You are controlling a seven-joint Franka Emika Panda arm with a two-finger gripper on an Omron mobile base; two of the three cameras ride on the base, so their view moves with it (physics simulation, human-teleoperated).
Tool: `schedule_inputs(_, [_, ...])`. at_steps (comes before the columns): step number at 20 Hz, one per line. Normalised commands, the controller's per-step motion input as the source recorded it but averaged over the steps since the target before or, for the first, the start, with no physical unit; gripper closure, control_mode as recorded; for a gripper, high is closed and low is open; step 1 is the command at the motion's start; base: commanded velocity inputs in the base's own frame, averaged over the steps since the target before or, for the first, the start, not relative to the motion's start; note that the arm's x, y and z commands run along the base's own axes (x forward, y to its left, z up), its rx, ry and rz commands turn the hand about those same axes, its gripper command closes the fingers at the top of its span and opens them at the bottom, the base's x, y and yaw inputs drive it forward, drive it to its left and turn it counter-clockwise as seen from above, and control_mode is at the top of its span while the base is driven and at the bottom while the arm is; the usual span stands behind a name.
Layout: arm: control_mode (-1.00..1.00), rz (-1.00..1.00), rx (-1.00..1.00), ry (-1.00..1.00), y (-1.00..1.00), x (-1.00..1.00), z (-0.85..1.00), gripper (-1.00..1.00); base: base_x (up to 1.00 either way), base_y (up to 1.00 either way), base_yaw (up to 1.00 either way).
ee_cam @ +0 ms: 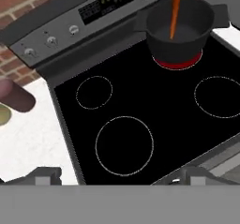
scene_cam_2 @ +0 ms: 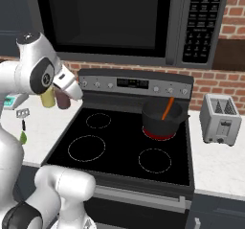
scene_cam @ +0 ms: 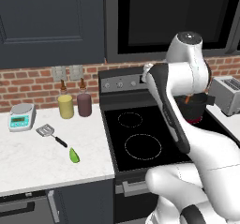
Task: Put the carrot and lemon wedge in the pot. Retrieve the spatula and lightly stir the vegetables in the pot.
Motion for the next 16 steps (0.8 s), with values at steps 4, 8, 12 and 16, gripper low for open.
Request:
schedule_inputs(4, [-1.0, 0.23, 0.01, 0.16, 1.0, -0.61, -0.59, -1.0, 0.0, 0.0, 0.0])
schedule_inputs(8, [-1.0, 0.23, 0.0, 0.08, 1.0, -0.74, -0.82, -1.0, 0.0, 0.0, 0.0])
schedule_inputs(12, [-1.0, 0.2, 0.0, 0.15, 0.89, -0.3, -0.81, -1.0, 0.0, 0.0, 0.0])
schedule_inputs(16, [-1.0, 0.19, 0.0, 0.22, 0.64, 0.06, -0.62, -1.0, 0.0, 0.0, 0.0])
